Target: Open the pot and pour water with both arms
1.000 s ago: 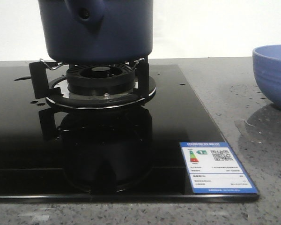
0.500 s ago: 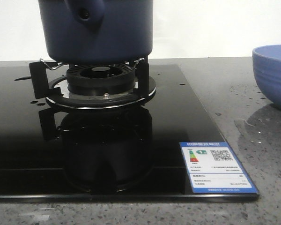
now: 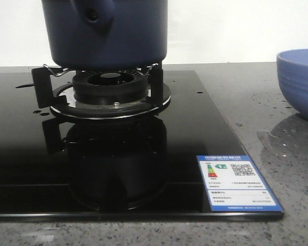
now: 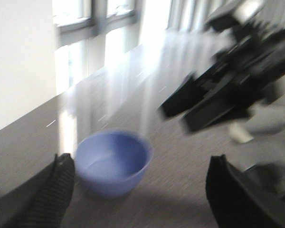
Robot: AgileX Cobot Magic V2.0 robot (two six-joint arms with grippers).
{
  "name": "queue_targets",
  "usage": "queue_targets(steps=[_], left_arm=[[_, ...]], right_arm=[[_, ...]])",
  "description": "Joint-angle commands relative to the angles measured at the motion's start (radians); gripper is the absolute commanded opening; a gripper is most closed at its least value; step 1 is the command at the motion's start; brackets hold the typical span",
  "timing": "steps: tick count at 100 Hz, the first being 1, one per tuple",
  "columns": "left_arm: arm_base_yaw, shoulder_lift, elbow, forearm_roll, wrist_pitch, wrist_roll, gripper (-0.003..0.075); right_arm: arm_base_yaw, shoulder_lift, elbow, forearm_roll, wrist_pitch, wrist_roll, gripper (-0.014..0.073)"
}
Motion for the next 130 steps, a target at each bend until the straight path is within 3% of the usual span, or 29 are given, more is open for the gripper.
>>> queue_targets(steps=[1, 11, 24, 37, 47, 69, 82, 99, 130], left_arm=[[0.049, 0.053, -0.087, -0.203, 0.163, 0.012, 0.0480], [0.119, 0.109, -0.144, -0.210, 0.203, 0.014, 0.0480], [0.178, 0.121, -0.175, -0.121, 0.106, 0.035, 0.0480], [0.181, 0.126, -0.180, 0.008, -0.035, 0.118, 0.0484], [0.181, 0.152, -0.180, 0.054, -0.067, 0.122, 0.0484], [0.181, 0.257, -0.180, -0.026, -0.094, 0.264, 0.0487], [0.181, 0.298, -0.180, -0.105, -0.101, 0.338, 0.0559], [0.181, 0.341, -0.180, -0.117, -0.175, 0.338, 0.0581], [0.181, 0.413, -0.184, -0.154, -0.154, 0.338, 0.0580]], right_arm=[[0.004, 0.010, -0.034, 0.025, -0.063, -0.016, 0.0524], [0.004, 0.010, -0.034, 0.023, -0.063, -0.016, 0.0524], [0.004, 0.010, -0.034, 0.023, -0.051, -0.016, 0.0524], [0.004, 0.010, -0.034, 0.016, -0.052, -0.016, 0.0524], [0.004, 0.010, -0.034, 0.001, -0.054, -0.016, 0.0524], [0.004, 0.010, -0.034, -0.018, -0.049, -0.016, 0.0524], [0.004, 0.010, -0.034, -0.018, -0.035, -0.016, 0.0524], [0.004, 0.010, -0.034, -0.018, -0.022, -0.016, 0.0524], [0.004, 0.010, -0.034, -0.018, -0.020, -0.016, 0.0524]])
